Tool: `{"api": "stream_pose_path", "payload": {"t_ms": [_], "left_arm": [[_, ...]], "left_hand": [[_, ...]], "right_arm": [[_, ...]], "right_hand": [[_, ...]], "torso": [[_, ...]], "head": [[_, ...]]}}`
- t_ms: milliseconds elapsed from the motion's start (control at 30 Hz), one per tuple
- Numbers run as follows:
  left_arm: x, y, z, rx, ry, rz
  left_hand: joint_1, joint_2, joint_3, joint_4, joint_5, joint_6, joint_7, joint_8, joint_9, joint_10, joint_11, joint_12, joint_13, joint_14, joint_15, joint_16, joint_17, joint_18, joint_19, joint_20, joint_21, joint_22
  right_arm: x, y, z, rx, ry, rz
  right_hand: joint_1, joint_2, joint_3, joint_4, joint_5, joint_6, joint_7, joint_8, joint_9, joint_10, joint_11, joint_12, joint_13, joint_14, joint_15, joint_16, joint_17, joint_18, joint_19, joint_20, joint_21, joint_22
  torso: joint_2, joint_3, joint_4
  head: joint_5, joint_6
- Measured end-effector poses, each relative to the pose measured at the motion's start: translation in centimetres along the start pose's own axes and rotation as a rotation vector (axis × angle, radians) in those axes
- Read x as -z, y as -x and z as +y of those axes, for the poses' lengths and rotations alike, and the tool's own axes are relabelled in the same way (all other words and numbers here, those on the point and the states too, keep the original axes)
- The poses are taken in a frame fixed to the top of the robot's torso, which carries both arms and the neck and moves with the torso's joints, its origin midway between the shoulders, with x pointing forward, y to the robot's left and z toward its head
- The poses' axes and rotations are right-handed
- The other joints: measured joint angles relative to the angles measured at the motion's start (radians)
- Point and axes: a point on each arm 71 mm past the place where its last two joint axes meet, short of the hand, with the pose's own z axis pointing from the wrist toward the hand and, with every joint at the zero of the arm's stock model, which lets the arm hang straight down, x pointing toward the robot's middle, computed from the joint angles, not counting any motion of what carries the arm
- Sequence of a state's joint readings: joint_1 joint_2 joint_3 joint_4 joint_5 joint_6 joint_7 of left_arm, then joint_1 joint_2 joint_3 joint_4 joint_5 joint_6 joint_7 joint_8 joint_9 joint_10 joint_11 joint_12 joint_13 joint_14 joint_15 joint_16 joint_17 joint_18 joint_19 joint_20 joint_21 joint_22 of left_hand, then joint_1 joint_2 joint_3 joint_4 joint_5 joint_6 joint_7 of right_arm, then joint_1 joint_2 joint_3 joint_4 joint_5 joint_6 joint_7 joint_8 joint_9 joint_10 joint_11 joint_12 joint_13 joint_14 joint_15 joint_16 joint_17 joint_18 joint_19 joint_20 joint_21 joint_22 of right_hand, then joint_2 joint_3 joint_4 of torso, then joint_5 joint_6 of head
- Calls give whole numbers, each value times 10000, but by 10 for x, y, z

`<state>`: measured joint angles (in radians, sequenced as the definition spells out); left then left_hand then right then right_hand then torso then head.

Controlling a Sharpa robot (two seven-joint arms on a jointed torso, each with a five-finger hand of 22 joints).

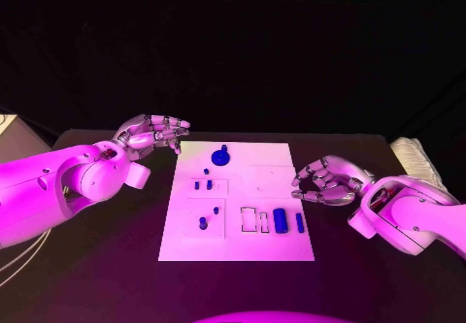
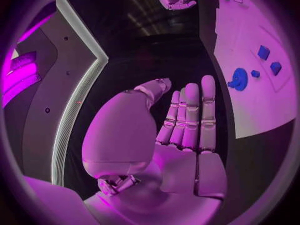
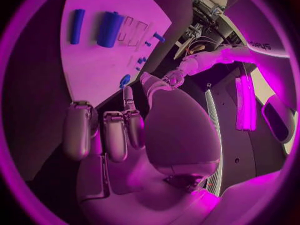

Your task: Assemble the parts on the task board

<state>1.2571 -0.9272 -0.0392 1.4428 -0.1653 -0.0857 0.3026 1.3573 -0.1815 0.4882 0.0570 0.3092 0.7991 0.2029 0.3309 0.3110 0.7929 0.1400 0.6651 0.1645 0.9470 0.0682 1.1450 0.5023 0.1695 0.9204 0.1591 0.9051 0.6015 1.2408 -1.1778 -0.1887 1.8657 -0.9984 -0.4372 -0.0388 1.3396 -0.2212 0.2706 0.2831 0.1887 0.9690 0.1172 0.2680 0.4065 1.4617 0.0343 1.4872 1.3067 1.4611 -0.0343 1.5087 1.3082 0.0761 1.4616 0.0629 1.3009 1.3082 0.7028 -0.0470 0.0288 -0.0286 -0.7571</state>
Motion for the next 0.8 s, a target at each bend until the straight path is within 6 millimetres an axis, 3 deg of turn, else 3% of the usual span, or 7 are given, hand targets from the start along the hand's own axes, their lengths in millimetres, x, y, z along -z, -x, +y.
{"api": "stream_pose_path", "payload": {"t_ms": [133,267,300,400,467,800], "left_arm": [[1,-1,3,65,10,79],[2,-1,4,116,-15,152],[3,-2,5,131,-20,173],[3,-3,6,170,-20,229],[3,-4,6,189,-16,264],[4,-7,8,260,2,386]], "left_hand": [[-383,-259,-333,333,0,-76,-27,46,-4,-50,-23,0,0,-36,36,0,6,0,38,37,-220,-143],[-426,-267,-456,456,0,-125,-47,53,-4,-86,12,0,0,-36,36,41,15,-1,74,74,-270,-214],[-447,-246,-467,467,0,-125,-47,54,-4,-86,12,0,1,-36,36,41,14,-1,74,74,-271,-218],[-448,-245,-489,489,0,-125,-47,101,-4,-86,12,23,1,-36,36,41,15,-1,74,73,-317,-233],[-448,-245,-510,509,0,-125,-47,101,-4,-86,12,50,1,-36,36,41,14,-1,74,73,-317,-246],[-448,-245,-510,508,0,-125,-47,101,-3,-85,12,50,1,-35,35,41,22,-1,73,72,-342,-256]], "right_arm": [[7,-2,-8,170,-271,172],[12,-15,-15,492,-599,435],[13,-20,-17,610,-696,511],[12,-33,-19,885,-903,673],[11,-39,-19,1039,-998,724],[3,-66,-17,1789,-1318,563]], "right_hand": [[-30,30,-76,-12,-92,111,-34,66,-32,1,-1,287,15,36,-36,142,0,-155,-1,0,352,0],[-152,-37,-417,35,-248,131,-54,66,-75,1,-1,291,15,37,-36,198,0,-154,-1,-1,486,0],[-246,-26,-630,37,-205,164,-87,67,-87,1,-1,291,14,36,-36,198,0,-155,-1,-1,487,0],[-554,-77,-1478,65,460,176,-100,146,-125,36,-36,286,15,36,-36,198,-1,-154,33,-35,487,-1],[-598,-40,-1804,77,606,177,-100,146,-132,36,-36,250,14,36,-36,210,-1,-154,33,-35,486,-1],[-711,2,-2015,85,613,176,-101,183,-150,35,-36,250,13,36,-36,283,-2,-154,32,-36,573,-2]], "torso": [[-62,8,-15],[-111,18,-35],[-119,17,-41],[-145,27,-65],[-159,28,-77],[-171,28,-91]], "head": [[-164,-66],[-250,-140],[-261,-161],[-305,-226],[-343,-251],[-409,-296]]}}
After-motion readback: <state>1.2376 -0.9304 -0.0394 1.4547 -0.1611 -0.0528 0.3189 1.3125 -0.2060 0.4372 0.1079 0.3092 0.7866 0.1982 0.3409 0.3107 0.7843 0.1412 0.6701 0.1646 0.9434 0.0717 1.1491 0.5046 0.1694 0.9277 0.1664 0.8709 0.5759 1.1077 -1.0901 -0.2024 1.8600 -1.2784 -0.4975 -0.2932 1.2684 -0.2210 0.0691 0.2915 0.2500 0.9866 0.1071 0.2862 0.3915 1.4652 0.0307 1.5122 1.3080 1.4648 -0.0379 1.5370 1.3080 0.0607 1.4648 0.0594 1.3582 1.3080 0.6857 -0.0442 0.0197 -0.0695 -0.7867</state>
